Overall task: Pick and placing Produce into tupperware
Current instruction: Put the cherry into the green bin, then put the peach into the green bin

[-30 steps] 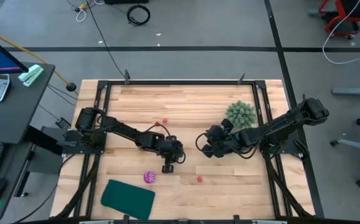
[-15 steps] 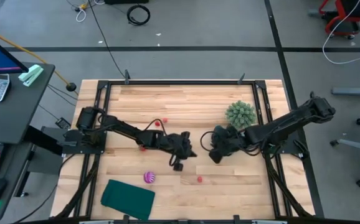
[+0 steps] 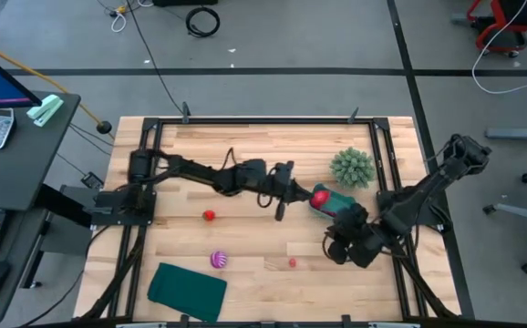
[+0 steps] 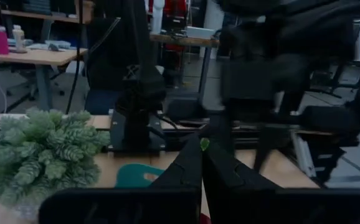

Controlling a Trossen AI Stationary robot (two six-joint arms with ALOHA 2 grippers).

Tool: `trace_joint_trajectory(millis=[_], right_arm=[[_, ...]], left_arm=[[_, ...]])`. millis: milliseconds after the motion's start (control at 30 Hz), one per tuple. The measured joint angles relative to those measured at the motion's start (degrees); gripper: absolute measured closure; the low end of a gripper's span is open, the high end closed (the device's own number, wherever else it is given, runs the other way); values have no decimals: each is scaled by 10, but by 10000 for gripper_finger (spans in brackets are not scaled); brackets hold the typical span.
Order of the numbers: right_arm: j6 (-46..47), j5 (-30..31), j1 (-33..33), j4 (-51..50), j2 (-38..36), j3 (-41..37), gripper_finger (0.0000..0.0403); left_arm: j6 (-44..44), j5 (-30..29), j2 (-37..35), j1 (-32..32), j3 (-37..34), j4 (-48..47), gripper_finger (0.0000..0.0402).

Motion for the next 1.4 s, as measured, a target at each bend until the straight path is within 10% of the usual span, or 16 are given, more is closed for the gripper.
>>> trace_joint_trajectory(millis=[467,1400], right_arm=[[-6,143,91,-67,-17,0,323],[-47,239,93,-65,-18,0,322]], left_arm=[[-7,67,205,21,220,-90,393],[-30,104,130,62,218,-221,315]])
